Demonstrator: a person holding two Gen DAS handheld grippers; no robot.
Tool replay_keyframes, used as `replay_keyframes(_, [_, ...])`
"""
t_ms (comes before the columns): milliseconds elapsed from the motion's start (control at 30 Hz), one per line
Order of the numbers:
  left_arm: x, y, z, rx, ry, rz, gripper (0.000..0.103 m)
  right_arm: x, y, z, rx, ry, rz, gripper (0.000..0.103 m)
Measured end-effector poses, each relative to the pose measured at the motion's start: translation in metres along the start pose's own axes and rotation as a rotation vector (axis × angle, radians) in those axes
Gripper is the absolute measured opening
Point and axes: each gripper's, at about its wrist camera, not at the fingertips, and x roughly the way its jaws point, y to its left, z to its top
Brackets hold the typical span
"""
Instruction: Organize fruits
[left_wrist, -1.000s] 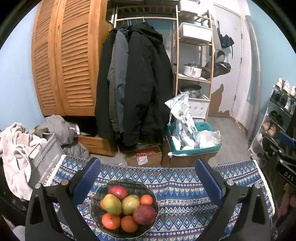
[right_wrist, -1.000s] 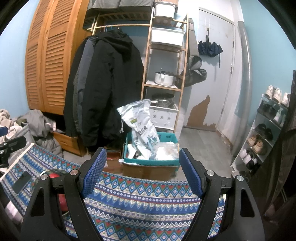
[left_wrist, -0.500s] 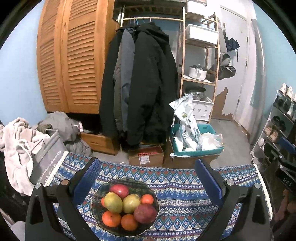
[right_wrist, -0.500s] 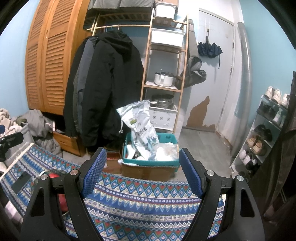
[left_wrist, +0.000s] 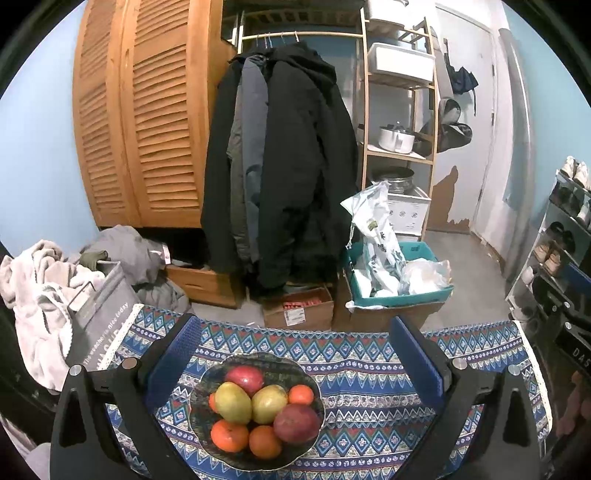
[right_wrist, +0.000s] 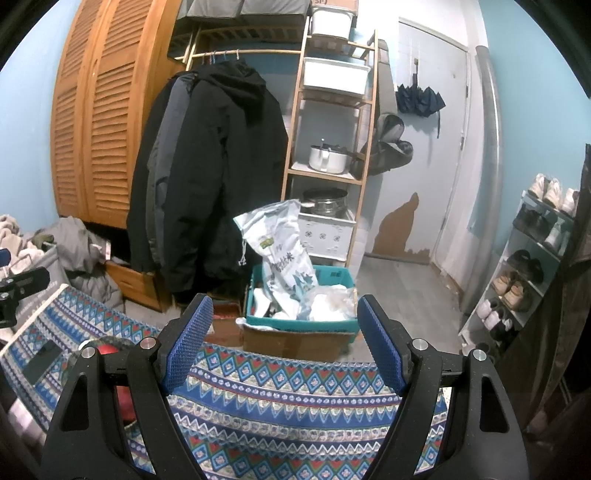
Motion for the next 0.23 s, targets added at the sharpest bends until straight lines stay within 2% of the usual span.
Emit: replay_keyframes(233, [-0.002, -0.0006, -0.0001, -0.001, -0.008, 0.0, 0.102, -0.0003, -0.0005, 0.0009, 0.001, -0.001, -0.002, 0.079])
